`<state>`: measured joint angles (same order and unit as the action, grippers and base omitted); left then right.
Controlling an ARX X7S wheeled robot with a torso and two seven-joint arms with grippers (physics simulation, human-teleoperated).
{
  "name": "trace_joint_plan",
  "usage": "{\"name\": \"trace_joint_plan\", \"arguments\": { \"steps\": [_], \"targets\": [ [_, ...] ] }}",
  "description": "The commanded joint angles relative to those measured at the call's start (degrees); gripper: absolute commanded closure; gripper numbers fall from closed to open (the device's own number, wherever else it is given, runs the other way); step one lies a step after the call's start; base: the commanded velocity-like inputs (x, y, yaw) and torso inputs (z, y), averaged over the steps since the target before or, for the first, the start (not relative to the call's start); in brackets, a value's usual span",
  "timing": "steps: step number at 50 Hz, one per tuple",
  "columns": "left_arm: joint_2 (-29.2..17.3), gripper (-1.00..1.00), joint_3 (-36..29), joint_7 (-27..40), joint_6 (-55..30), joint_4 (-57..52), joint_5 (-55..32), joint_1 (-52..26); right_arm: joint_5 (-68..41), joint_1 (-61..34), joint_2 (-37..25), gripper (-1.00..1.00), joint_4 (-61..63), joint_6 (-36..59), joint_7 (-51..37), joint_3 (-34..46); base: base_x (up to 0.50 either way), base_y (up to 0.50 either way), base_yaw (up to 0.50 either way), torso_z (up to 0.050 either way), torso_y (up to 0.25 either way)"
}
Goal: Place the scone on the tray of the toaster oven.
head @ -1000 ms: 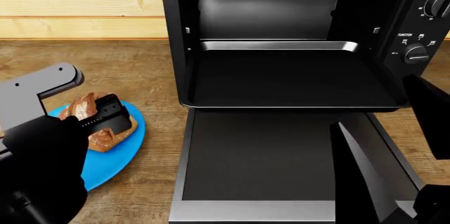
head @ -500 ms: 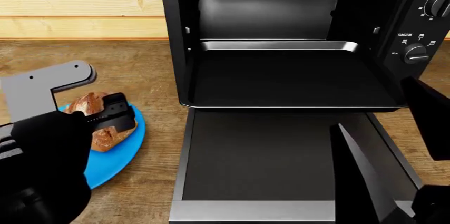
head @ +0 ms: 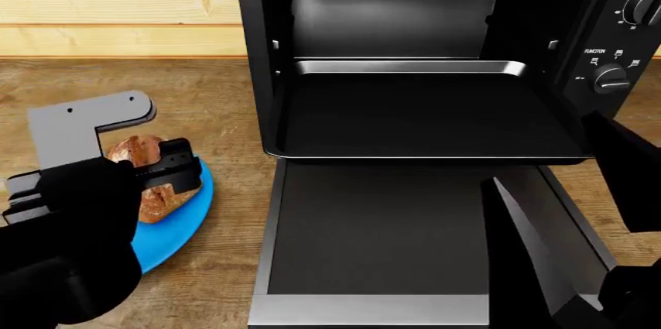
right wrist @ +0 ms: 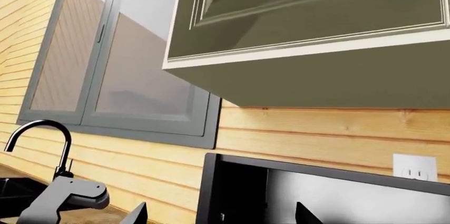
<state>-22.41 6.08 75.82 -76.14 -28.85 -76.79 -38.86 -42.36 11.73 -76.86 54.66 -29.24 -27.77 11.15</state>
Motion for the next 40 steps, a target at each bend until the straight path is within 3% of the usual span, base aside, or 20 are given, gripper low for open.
{"name": "trace_joint_plan", "arguments": {
  "steps": [1,40],
  "targets": [
    [-0.80,-1.00,-0.86,-2.70,1.89,2.09,2.76,0.87,-0.62,-1.61,0.66,-1.00,0.36,1.66,0.35,0.69,0.00,0.00,0.00,0.000,0.000],
    [-1.52,-1.00,-4.81,-6.88,5.31,4.69,7.04,1.95,-0.83,-1.65,1.70,-1.00,-0.78,2.01,1.21,1.14,0.00,0.00,0.00,0.000,0.000]
  ]
}}
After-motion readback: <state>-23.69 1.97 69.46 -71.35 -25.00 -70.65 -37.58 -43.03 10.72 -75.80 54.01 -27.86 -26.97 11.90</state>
